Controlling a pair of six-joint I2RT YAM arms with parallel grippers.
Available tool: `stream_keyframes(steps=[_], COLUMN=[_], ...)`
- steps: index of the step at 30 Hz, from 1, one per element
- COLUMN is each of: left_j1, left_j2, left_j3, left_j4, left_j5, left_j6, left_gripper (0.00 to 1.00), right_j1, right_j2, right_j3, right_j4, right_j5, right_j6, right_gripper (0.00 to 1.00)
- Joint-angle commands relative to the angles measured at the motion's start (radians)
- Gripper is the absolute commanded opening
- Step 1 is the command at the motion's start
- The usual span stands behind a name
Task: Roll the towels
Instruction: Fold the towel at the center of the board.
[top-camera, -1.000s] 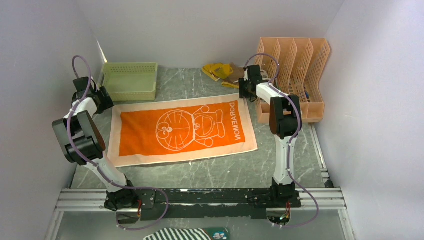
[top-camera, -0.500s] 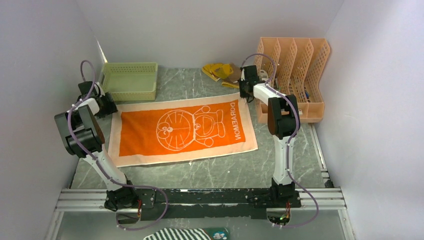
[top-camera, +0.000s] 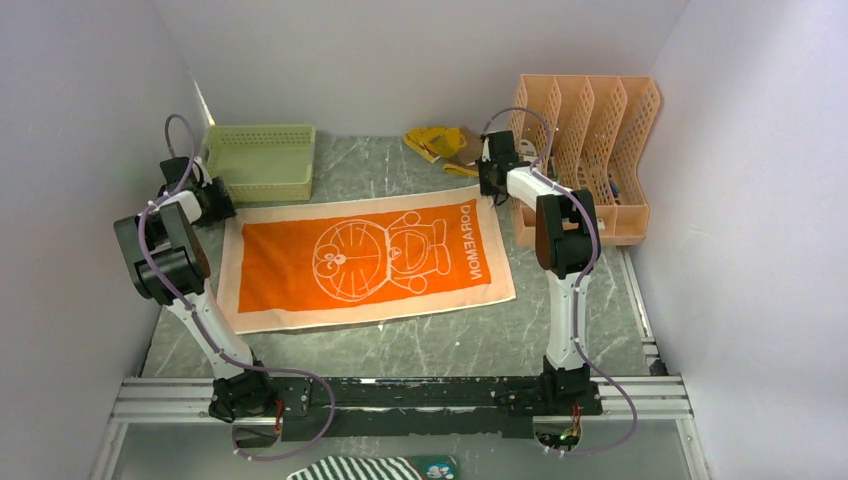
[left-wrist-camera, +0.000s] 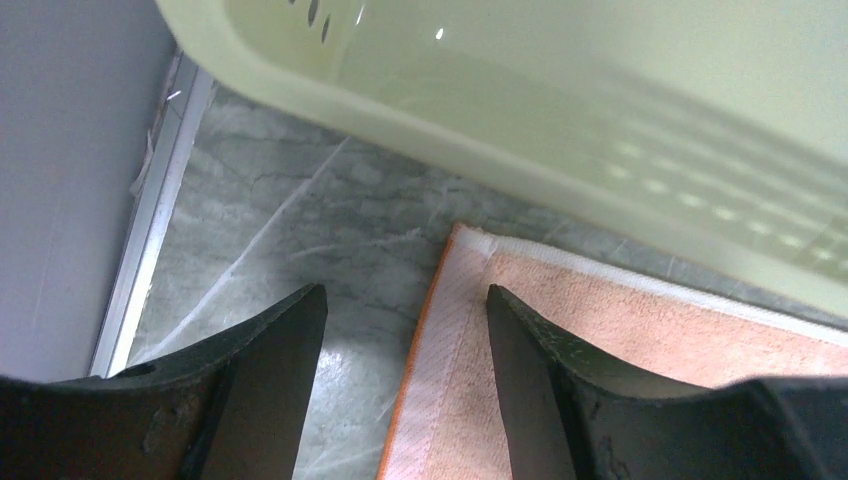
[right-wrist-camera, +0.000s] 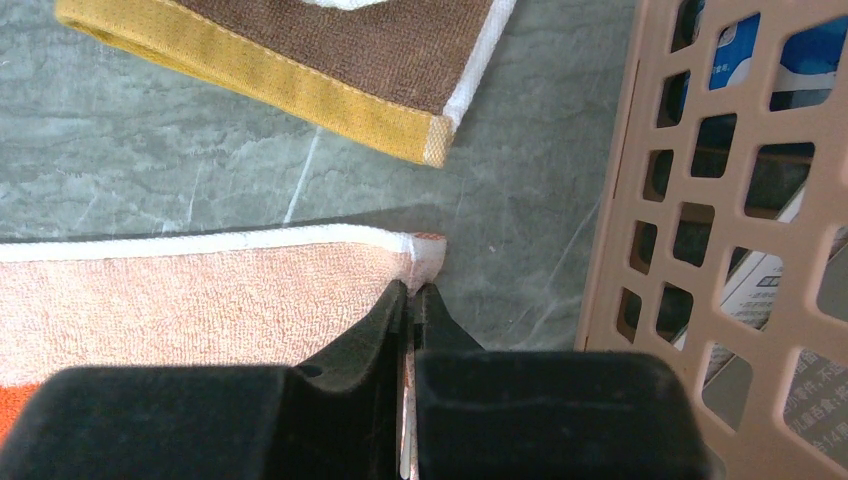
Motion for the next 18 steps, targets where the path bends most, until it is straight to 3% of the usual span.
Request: stream_keyframes(steps=[1, 8, 18], left_j1=[-0.019, -0.023, -0.131], left_j2=[0.037, 0.074, 0.083], left_j3=[0.023, 0.03, -0.016], left_j4=[0.062, 0.046, 0.036], left_j5=[0.064, 0.045, -0.16], left_j6=[-0.023, -0.02, 0.071], left_gripper=[0.71, 0.67, 0.6], right_j1=[-0.012, -0.012, -0.013], right_j2=[0.02, 0.021, -0.016], right_j3=[-0.031, -0.036, -0.05], right_j4=[-0.039, -0.031, -0.021], right_j5=[0.042, 0.019, 0.027], right_j6=[-0.019, -0.013, -0.015], right_gripper=[0.0, 0.0, 0.0])
